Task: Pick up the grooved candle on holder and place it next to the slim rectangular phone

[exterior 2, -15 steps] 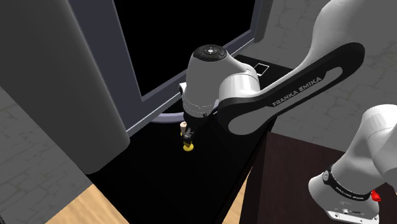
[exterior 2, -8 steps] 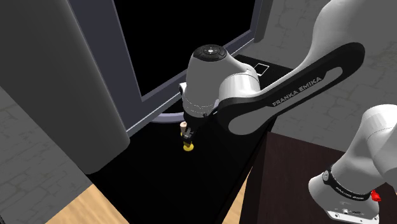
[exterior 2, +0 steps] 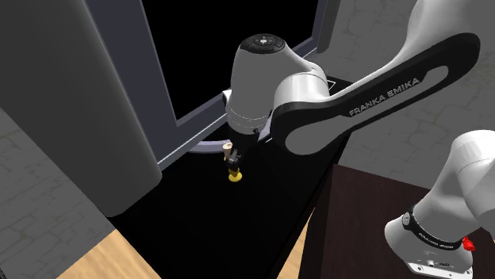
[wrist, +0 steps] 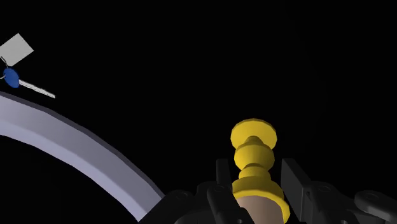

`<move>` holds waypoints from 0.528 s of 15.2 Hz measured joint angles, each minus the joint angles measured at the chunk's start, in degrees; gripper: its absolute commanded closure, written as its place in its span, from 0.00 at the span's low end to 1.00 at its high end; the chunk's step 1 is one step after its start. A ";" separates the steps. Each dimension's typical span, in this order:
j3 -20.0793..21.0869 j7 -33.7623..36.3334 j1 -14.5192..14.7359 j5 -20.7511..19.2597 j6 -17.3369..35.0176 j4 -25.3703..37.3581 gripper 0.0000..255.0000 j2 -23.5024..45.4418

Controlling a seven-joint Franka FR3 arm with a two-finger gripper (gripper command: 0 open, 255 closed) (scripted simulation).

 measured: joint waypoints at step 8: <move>-0.31 -1.84 0.02 1.65 -6.07 3.26 1.00 -3.01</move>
